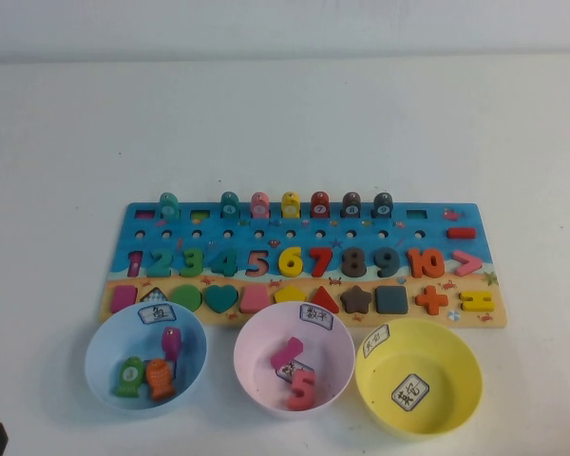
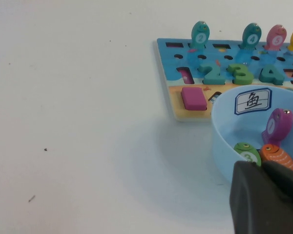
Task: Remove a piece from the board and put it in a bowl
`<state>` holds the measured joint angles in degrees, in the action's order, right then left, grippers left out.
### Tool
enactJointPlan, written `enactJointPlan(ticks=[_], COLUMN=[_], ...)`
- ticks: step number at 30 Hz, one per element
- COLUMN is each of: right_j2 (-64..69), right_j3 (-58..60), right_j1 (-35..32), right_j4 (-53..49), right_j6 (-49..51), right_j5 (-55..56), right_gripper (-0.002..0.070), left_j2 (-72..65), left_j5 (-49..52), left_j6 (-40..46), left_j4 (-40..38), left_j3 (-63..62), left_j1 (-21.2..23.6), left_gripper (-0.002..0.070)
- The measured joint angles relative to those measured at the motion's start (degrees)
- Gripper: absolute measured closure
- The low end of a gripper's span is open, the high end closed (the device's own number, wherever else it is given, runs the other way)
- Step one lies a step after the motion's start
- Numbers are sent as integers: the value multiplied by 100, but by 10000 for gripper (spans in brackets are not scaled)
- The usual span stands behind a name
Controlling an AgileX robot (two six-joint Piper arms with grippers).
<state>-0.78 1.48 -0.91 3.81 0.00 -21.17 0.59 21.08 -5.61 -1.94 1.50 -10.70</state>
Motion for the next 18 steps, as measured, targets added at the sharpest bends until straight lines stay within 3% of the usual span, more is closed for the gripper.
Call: enactJointPlan(ticks=[18], right_j2=[0], right_j3=[0], right_j1=[0], right_j4=[0], right_j6=[0], right_j5=[0], right_gripper=[694], left_j2=[0], left_j5=[0], left_j6=[0], left_j4=[46], left_j3=[0], left_j1=[0], left_gripper=[678])
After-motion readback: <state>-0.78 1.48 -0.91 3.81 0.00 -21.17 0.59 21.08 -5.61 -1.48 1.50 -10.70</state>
